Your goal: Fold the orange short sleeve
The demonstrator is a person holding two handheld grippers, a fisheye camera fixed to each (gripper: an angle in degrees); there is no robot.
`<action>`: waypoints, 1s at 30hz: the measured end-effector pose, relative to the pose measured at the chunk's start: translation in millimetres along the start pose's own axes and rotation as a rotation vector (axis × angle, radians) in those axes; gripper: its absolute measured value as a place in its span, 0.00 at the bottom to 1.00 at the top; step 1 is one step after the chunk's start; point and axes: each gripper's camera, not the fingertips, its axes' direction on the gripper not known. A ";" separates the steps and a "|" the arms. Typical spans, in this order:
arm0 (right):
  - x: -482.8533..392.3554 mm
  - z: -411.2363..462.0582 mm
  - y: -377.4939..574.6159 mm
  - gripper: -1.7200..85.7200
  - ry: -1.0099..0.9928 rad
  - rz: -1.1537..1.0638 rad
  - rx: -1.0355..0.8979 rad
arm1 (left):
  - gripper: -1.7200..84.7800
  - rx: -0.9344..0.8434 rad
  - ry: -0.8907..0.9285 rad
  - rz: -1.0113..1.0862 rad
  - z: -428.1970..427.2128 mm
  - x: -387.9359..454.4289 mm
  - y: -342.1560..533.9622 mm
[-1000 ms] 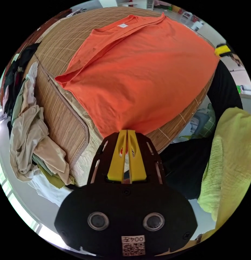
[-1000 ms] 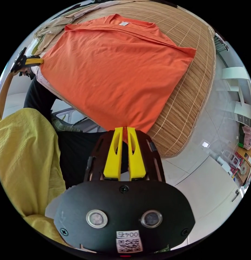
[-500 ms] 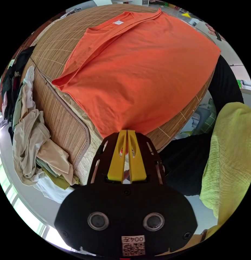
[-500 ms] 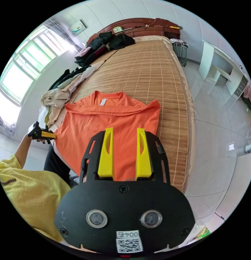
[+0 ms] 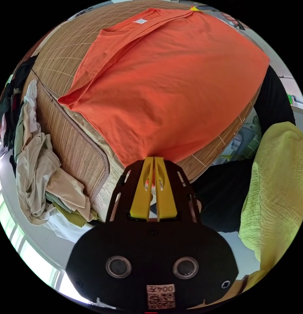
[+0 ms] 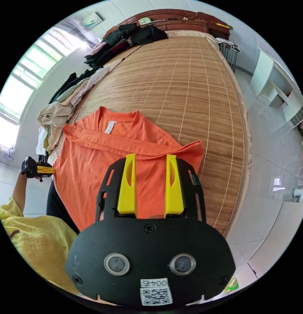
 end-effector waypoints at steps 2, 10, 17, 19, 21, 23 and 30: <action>-2.4 -16.2 -20.0 0.17 0.013 0.018 0.067 | 0.02 0.008 0.019 -0.021 2.4 -7.2 4.3; -93.2 -53.4 -42.1 0.16 0.206 -0.256 0.090 | 0.03 0.049 0.086 -0.081 10.8 -32.4 27.5; -241.3 -18.3 -53.5 0.18 0.451 -0.785 -0.067 | 0.03 0.070 0.083 -0.098 12.2 -36.4 48.5; -259.2 -9.3 -65.8 0.17 0.485 -0.854 -0.121 | 0.03 0.074 0.069 -0.097 11.4 -33.6 55.2; -272.2 -2.3 -79.2 0.17 0.515 -0.906 -0.164 | 0.03 0.077 0.062 -0.094 10.6 -31.5 60.4; -283.5 4.1 -97.1 0.16 0.550 -0.958 -0.225 | 0.03 0.081 0.059 -0.095 9.7 -29.9 65.9; -298.5 0.7 -145.4 0.05 0.534 -1.015 -0.332 | 0.03 0.117 0.075 -0.115 4.9 -22.7 94.6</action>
